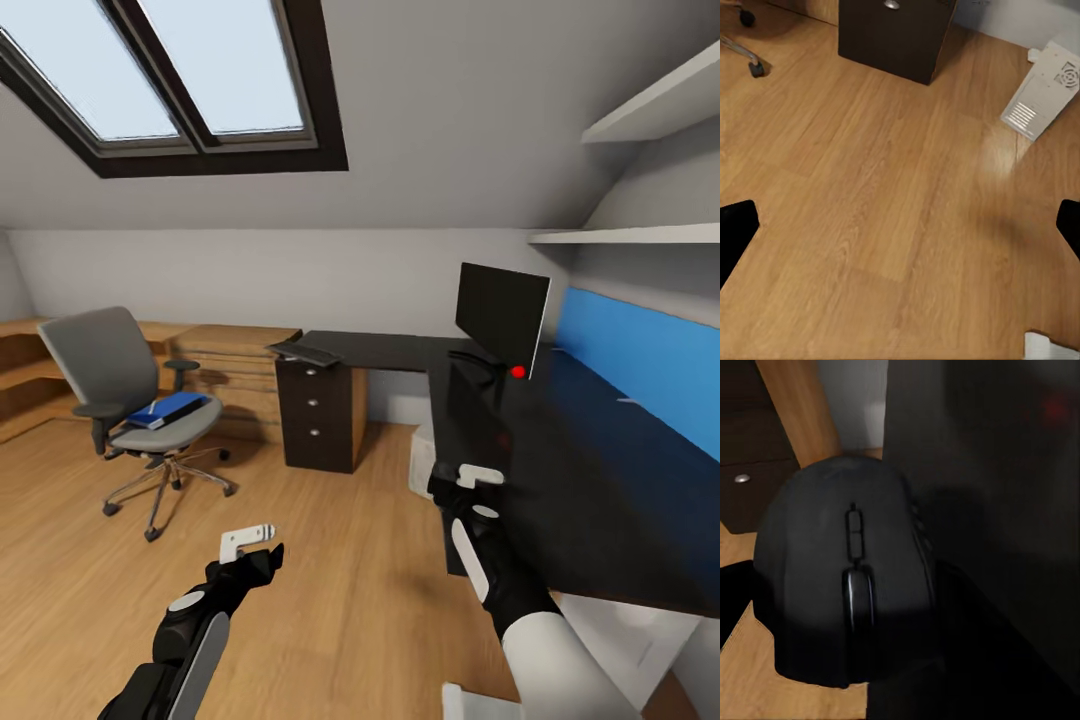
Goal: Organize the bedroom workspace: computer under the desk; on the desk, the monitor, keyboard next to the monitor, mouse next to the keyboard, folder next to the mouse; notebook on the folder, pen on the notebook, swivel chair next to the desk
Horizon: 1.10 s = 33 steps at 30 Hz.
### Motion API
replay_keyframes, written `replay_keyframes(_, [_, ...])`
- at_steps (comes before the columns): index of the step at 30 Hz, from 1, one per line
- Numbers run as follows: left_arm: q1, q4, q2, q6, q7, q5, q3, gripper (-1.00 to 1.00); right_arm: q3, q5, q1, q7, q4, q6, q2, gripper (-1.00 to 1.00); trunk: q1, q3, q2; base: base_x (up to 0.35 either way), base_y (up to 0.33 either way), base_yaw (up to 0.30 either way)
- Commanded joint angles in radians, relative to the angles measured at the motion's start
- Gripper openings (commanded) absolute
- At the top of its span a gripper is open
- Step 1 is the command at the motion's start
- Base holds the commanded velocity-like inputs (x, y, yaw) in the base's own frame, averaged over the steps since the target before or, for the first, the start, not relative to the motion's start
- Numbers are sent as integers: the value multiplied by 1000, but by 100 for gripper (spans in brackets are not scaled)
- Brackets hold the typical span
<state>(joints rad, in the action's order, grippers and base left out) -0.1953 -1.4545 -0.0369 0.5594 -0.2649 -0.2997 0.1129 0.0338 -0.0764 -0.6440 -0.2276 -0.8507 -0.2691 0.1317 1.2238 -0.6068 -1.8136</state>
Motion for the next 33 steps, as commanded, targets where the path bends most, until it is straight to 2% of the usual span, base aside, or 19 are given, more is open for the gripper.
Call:
replay_keyframes(1, [-1, -1, 0, 3, -9, -12, -5, 100, 1, -11, 0, -4, -2, -3, 0, -100, 0, -1, 0, 294, 38, 0])
replay_keyframes(4, [-1, -2, 0, 2, -8, -10, -16, 100, 1, -9, 0, -4, -2, -2, 0, -100, -11, 8, 21, 317, 107, 0])
replay_keyframes(25, [-1, -2, 0, 1, -11, -12, -21, 100, 1, -4, 0, -4, -2, -1, -1, -100, -92, 74, 168, 321, 133, 0])
replay_keyframes(29, [-1, -3, 0, 1, -8, -13, -49, 100, 1, -4, 0, -4, -3, -1, -1, -100, -107, 87, 196, 321, 130, 0])
replay_keyframes(33, [-1, -2, 0, 2, -7, -13, -63, 100, 1, -3, 0, -4, -3, -1, -1, -100, -122, 99, 224, 321, 130, 0])
